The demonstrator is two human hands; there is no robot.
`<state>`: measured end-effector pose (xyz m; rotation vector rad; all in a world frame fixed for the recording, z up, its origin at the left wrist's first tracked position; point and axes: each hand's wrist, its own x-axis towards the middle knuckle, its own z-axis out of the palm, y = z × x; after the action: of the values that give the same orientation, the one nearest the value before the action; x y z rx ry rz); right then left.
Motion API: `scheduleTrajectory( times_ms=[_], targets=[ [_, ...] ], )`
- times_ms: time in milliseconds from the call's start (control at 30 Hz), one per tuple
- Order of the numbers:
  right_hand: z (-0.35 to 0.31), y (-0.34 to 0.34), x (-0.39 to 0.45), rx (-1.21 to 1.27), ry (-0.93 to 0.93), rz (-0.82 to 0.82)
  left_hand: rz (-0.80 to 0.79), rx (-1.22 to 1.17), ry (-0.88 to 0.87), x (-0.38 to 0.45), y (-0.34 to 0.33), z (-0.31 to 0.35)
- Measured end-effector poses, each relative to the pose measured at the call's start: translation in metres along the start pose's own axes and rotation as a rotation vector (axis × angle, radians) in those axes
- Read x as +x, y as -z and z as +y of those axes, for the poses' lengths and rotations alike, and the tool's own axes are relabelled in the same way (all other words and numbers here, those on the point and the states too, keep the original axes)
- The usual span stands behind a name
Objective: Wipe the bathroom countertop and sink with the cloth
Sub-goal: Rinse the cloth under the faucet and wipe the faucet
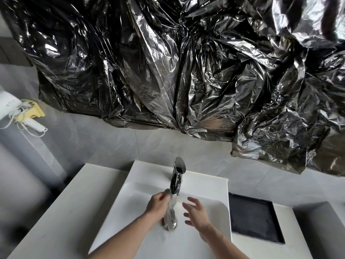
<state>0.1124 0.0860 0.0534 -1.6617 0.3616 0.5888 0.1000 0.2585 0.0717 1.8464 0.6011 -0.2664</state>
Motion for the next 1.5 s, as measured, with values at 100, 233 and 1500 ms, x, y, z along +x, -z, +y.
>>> scheduleTrajectory(
  times_ms=[100,233,1500],
  targets=[
    [-0.003,-0.010,-0.010,-0.040,0.015,-0.183,-0.047,-0.166,0.135,0.007,0.007,-0.004],
    [-0.012,-0.033,-0.011,-0.067,0.119,-0.299,-0.171,-0.211,0.146,0.005,0.009,-0.003],
    [-0.009,-0.045,-0.003,0.213,-0.052,-0.369,-0.269,-0.123,0.013,-0.017,0.020,-0.003]
  ],
)
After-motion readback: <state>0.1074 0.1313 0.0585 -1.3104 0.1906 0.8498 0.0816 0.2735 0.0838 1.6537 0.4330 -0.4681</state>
